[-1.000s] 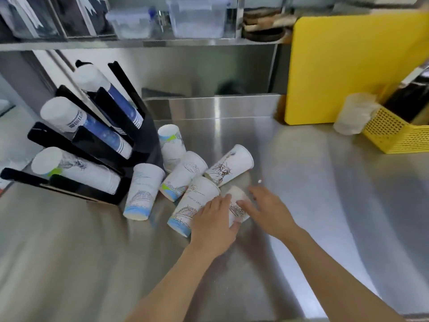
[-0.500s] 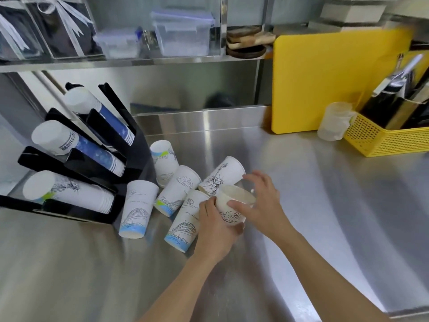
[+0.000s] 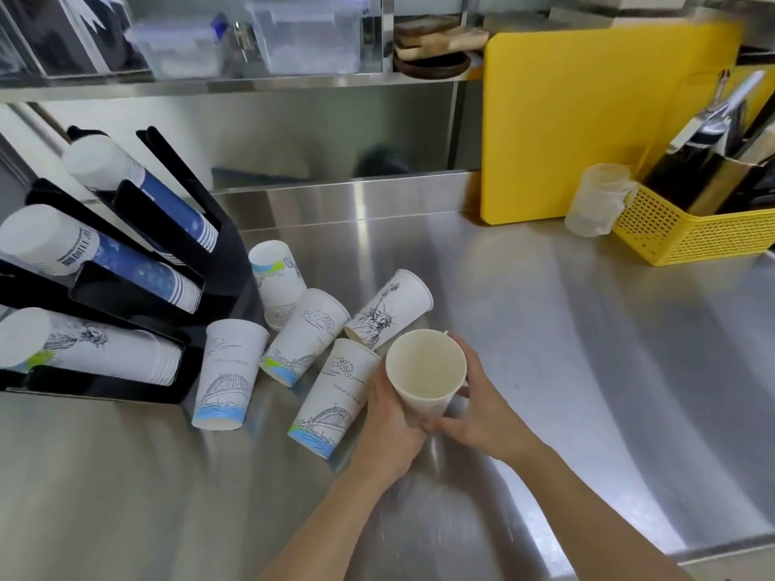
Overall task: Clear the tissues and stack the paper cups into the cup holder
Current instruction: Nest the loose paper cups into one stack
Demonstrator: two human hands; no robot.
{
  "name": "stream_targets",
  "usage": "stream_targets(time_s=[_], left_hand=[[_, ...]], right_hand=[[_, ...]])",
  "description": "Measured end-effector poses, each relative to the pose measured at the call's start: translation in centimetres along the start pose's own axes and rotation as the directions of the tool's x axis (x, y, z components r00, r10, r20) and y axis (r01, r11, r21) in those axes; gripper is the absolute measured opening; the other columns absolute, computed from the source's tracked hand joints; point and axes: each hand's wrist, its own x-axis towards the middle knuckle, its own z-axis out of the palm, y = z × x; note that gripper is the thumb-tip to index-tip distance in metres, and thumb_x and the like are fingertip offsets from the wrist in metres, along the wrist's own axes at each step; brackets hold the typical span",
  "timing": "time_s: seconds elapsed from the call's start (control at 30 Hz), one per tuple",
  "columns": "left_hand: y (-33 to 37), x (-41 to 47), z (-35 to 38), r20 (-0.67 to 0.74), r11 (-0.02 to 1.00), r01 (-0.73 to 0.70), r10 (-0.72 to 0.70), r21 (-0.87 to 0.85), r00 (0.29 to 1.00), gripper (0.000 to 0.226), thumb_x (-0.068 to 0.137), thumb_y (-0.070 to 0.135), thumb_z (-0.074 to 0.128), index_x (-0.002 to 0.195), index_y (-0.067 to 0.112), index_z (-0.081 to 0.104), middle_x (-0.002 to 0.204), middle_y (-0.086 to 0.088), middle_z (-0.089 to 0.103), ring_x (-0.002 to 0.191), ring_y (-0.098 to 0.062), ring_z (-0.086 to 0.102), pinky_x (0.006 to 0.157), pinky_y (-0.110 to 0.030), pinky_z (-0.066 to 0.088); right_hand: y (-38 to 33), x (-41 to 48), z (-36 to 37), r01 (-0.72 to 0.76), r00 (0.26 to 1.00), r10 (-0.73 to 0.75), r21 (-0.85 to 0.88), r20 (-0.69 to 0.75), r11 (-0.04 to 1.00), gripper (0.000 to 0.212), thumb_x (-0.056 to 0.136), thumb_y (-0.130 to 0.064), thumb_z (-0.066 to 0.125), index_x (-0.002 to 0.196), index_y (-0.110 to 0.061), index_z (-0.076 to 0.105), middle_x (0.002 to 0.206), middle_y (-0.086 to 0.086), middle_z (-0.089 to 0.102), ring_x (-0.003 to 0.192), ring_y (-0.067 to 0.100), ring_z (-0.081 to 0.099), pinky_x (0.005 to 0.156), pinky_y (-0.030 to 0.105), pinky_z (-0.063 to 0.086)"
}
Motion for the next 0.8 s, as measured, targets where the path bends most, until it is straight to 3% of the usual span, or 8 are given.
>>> stream_targets(time_s=[0.1,0.17,0.23,0.3,0.37,0.47,0.6,0.8], left_hand=[[0.0,0.1,-1.2,0.149,0.981,0.03,-0.059,0.193,0.987,0.113,0.067,0.023,0.078,0.145,0.026,-0.003,0.152,0.004,0.004,0.142,-0.01,0.003,0.115,-0.025,0.009],[0.3,0.0,-3.1,0.229,0.952,0.053,-0.126,0.303,0.965,0.11,0.072,0.019,0.072,0.146,0.018,-0.01,0.155,0.003,-0.011,0.145,-0.014,-0.007,0.114,-0.027,0.005],[1.3,0.0,-5.0,0.195,0.972,0.037,-0.084,0.233,0.977,0.083,0.079,0.007,0.061,0.145,0.023,0.013,0.153,0.004,0.012,0.142,-0.013,0.018,0.113,-0.023,0.02],[2.7,0.6,-6.5,0.009,0.995,0.014,-0.015,0.104,1.0,0.049,0.082,-0.001,0.051,0.12,0.03,0.044,0.126,0.004,0.052,0.11,-0.001,0.052,0.091,-0.008,0.039],[4.0,2.4,-7.5,-0.173,0.995,-0.019,0.036,0.096,0.984,0.032,0.084,0.003,0.052,0.102,0.03,0.053,0.1,0.011,0.063,0.086,0.004,0.057,0.074,-0.006,0.043],[4.7,6.2,-7.5,-0.209,0.962,-0.028,0.087,0.271,0.974,0.024,0.085,0.014,0.058,0.109,0.017,0.056,0.108,0.001,0.062,0.094,-0.009,0.056,0.088,-0.027,0.043],[3.7,10.9,-5.9,0.003,0.779,-0.022,0.026,0.626,1.0,0.052,0.084,0.034,0.06,0.127,0.01,0.044,0.13,-0.012,0.049,0.12,-0.029,0.044,0.1,-0.04,0.037],[1.1,14.3,-4.5,0.111,0.486,-0.101,0.007,0.868,0.994,0.066,0.076,0.047,0.063,0.126,0.012,0.036,0.127,-0.009,0.053,0.117,-0.03,0.039,0.093,-0.038,0.03]], right_hand=[[0.6,-0.3,-1.4,-0.008,0.993,0.016,-0.066,0.114,0.998,0.122,0.056,-0.03,0.085,0.143,-0.039,0.0,0.152,-0.018,0.015,0.138,-0.001,0.017,0.111,0.028,0.025],[1.1,-0.2,-3.0,-0.027,0.989,0.05,-0.165,0.138,0.986,0.122,0.053,-0.031,0.084,0.134,-0.058,-0.003,0.146,-0.034,0.007,0.134,-0.011,0.012,0.107,0.023,0.023],[1.4,0.1,-4.7,-0.035,0.988,0.072,-0.263,0.134,0.964,0.118,0.057,-0.022,0.083,0.127,-0.066,-0.001,0.141,-0.035,0.011,0.132,-0.007,0.017,0.104,0.021,0.023],[1.4,0.8,-6.2,-0.04,0.993,0.069,-0.282,0.092,0.958,0.108,0.064,-0.008,0.077,0.129,-0.061,0.009,0.142,-0.017,0.023,0.132,0.004,0.025,0.103,0.026,0.027],[1.2,2.1,-7.1,-0.022,1.0,0.024,-0.255,0.003,0.967,0.092,0.07,0.004,0.067,0.13,-0.05,0.022,0.138,-0.007,0.035,0.128,0.009,0.035,0.099,0.027,0.031],[0.4,5.5,-7.1,-0.031,0.987,0.013,-0.108,-0.162,0.994,0.063,0.076,0.007,0.063,0.126,-0.027,0.042,0.126,0.002,0.05,0.114,0.018,0.049,0.088,0.028,0.041],[-0.8,10.8,-5.7,-0.163,0.967,0.165,0.025,-0.197,0.986,0.054,0.084,-0.019,0.065,0.132,-0.016,0.04,0.12,0.004,0.05,0.101,0.016,0.054,0.063,0.015,0.048],[-0.7,15.6,-3.9,-0.332,0.938,0.33,0.002,-0.108,0.943,0.045,0.088,-0.034,0.058,0.125,-0.013,0.043,0.111,-0.002,0.046,0.103,0.02,0.048,0.089,0.038,0.044]])
